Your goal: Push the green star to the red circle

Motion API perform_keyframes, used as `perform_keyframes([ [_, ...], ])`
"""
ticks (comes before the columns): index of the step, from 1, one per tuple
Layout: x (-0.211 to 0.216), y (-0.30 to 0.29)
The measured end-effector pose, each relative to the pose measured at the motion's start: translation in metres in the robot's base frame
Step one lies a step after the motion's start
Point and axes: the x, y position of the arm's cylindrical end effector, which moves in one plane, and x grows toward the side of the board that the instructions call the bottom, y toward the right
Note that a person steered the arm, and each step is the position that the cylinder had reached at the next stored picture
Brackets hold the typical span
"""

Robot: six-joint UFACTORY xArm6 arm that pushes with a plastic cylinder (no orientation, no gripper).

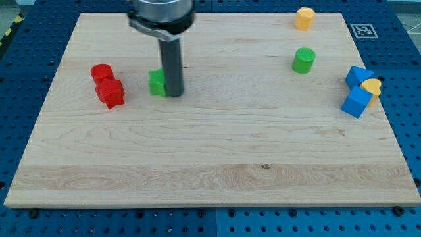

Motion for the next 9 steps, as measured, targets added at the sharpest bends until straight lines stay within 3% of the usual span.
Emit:
perform_keyframes([
  [2, 0.0, 0.06],
  [3, -0.013, 0.058],
  [5, -0.04, -0.02],
  [7, -0.015, 0.033],
  [9, 0.005, 0.006],
])
